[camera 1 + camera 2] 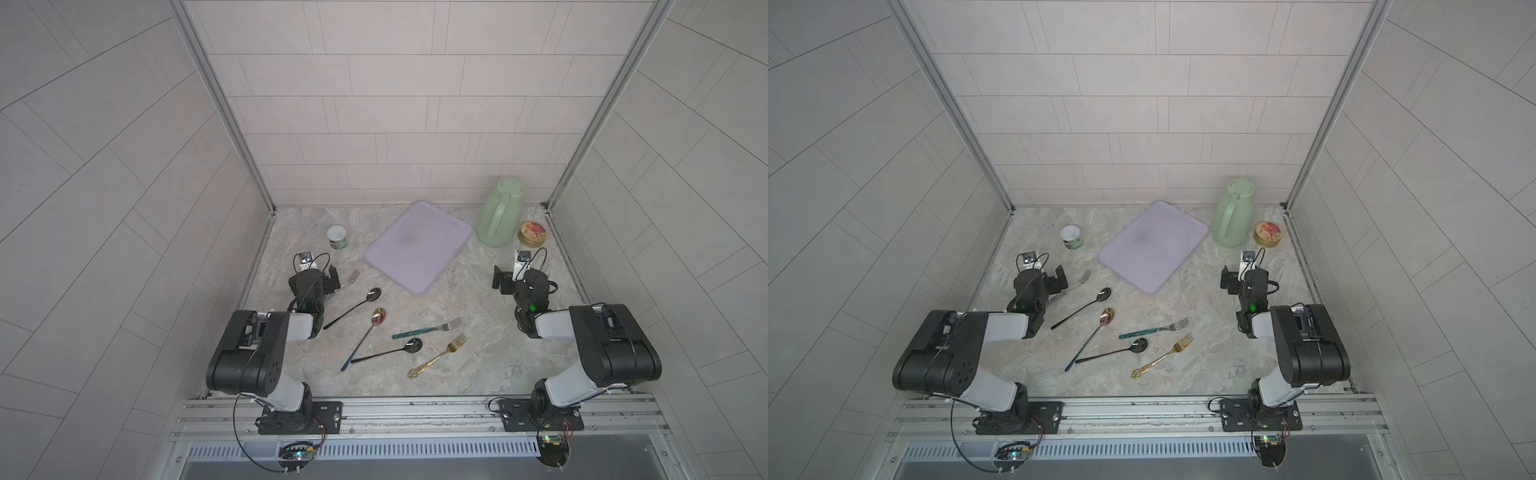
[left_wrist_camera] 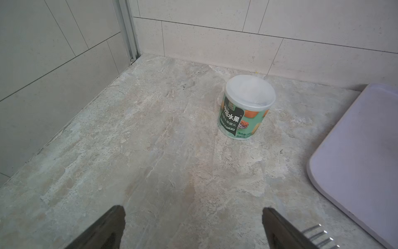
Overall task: Set the spoon and fork side by side
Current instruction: Adjust the tray at the center of the board.
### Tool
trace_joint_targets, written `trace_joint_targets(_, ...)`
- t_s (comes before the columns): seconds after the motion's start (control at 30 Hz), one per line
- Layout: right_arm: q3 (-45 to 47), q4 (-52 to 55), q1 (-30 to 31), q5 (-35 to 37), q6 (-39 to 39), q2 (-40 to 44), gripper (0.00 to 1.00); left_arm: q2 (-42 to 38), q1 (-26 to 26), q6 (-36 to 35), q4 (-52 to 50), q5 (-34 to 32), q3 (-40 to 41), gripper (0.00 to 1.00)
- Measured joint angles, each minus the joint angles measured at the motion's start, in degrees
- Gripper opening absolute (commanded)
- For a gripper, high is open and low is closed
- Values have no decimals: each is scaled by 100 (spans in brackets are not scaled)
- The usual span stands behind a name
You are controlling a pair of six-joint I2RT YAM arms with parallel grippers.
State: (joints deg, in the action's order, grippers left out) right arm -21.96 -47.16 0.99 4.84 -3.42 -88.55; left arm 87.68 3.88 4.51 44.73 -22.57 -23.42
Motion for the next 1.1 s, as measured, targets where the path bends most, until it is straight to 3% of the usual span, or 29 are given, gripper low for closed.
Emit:
trace_joint_targets(0.53, 0, -2, 0, 2, 0, 0, 100, -28, 2, -2, -22, 2, 0, 100)
trace_joint_targets(0.6, -2, 52, 0, -4, 2, 61, 100, -275, 22, 0, -415, -26, -28, 100)
trace_joint_targets(0.77, -704, 1790, 0, -74, -133, 1058, 100, -1484, 122, 378, -2015, -704, -678, 100)
trace_joint_targets(0.9, -1576, 3128, 0, -254, -728, 2114, 100, -2546, 164, 1401, -3176, -1040, -1200, 100)
trace_joint_targets(1.0, -2107, 4166, 0, -369, -1447, 2734, 100, -3062, 166, 2199, -3945, -800, -1495, 100)
trace_joint_targets(1.1, -2566, 5200, -9, -804, -2295, 3053, 100, -3233, 181, 2647, -4693, -87, -1792, 100)
